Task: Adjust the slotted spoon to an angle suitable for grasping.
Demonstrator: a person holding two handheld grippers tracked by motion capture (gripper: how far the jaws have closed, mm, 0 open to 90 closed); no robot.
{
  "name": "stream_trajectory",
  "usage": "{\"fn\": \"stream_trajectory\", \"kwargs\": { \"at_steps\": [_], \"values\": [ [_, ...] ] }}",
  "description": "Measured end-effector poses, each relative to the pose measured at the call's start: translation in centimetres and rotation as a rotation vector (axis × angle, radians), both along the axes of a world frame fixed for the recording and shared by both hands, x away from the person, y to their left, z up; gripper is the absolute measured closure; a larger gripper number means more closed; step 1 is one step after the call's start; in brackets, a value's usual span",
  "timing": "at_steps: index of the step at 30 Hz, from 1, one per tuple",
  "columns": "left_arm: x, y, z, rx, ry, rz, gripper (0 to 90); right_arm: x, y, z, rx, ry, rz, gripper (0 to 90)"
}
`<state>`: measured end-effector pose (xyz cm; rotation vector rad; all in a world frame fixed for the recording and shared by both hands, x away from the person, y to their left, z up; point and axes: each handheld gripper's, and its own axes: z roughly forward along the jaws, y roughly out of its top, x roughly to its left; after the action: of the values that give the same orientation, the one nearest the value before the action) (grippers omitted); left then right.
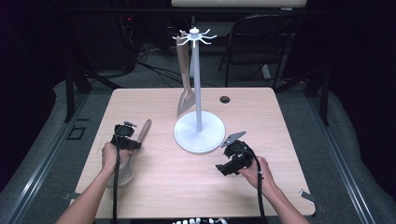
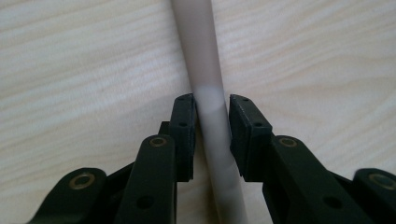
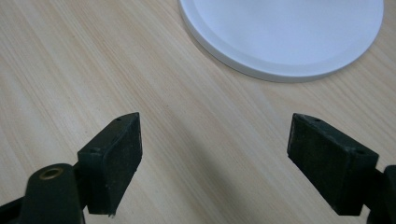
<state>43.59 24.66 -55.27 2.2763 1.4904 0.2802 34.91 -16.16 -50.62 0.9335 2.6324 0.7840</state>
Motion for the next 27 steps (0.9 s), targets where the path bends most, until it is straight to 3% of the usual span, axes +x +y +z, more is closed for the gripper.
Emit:
{"fn": "stream_trajectory", "kwargs": {
  "at_steps": [6, 12, 16, 20, 24, 27],
  "values": [
    [-0.6, -0.3, 0.2, 0.039, 0.015, -0.034, 74.0, -0.1, 0.1, 0.2, -0.020, -0.007, 0.011, 17.5],
    [-0.3, -1.0, -0.1, 0.074, 0.019, -0.061, 67.4, 0.0, 0.0, 0.2, -0.006, -0.009, 0.001, 17.5],
    [0.0, -1.3, -0.1, 0.086, 0.008, -0.064, 70.1, 0.1, -0.1, 0.2, -0.014, -0.004, 0.002, 17.5],
    [0.0, -1.2, -0.1, 0.071, 0.016, -0.057, 72.7, 0.1, -0.1, 0.2, -0.011, -0.004, 0.000, 17.6],
    [-0.1, -0.9, -0.2, 0.008, 0.027, -0.055, 74.7, 0.0, 0.0, 0.1, -0.008, -0.006, 0.001, 17.6],
    [-0.5, -1.0, 0.0, 0.003, 0.010, -0.055, 75.3, 0.0, 0.0, 0.2, -0.008, -0.005, 0.000, 17.6]
  ]
}}
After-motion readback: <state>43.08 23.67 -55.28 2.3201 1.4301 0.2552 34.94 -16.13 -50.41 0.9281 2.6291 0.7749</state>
